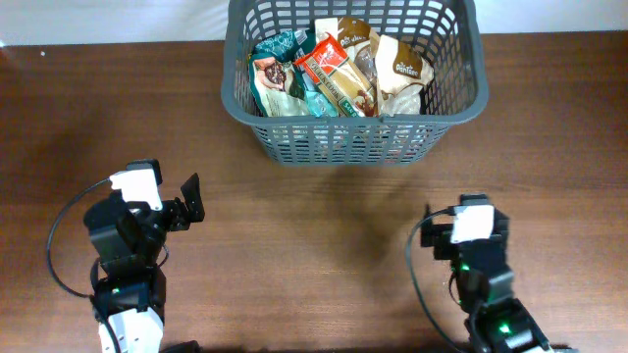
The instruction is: Pack container
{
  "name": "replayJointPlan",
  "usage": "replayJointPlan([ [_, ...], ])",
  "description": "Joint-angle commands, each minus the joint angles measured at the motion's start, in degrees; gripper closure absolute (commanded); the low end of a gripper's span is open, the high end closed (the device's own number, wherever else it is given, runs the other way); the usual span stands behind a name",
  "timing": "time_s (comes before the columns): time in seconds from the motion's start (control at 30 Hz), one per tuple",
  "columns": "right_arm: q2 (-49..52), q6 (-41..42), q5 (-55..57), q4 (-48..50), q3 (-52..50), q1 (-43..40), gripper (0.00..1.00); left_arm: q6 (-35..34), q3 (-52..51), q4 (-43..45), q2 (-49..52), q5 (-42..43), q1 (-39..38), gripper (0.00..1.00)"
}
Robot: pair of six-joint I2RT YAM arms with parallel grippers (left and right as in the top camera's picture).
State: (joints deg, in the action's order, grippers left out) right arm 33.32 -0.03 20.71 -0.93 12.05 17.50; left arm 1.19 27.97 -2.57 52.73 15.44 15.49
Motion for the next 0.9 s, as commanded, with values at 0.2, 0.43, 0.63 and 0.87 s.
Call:
replayJointPlan([
  [0.2,-16.35,0.04,-16.61,0.76,-0.11,-12.66,0.01,-0.33,-0.33,-0.04,0.04,0.22,-0.22,0.01],
  [0.43,-25.24,0.04,-17.94,0.83,-0.17,-19.30,0.01,-0.33,-0.33,-0.04,0.04,0.22,-0.22,0.01],
  [0.63,-28.85,0.04,-17.99,12.92,-0.48,-22.10,0.01,-0.33,-0.33,-0.04,0.04,0.22,-0.22,0.01],
  [0.87,-31.87,0.04,-17.97,24.13,-4.26,-22.08,0.01,-0.33,-0.33,-0.04,0.04,0.22,-0.22,0.01],
])
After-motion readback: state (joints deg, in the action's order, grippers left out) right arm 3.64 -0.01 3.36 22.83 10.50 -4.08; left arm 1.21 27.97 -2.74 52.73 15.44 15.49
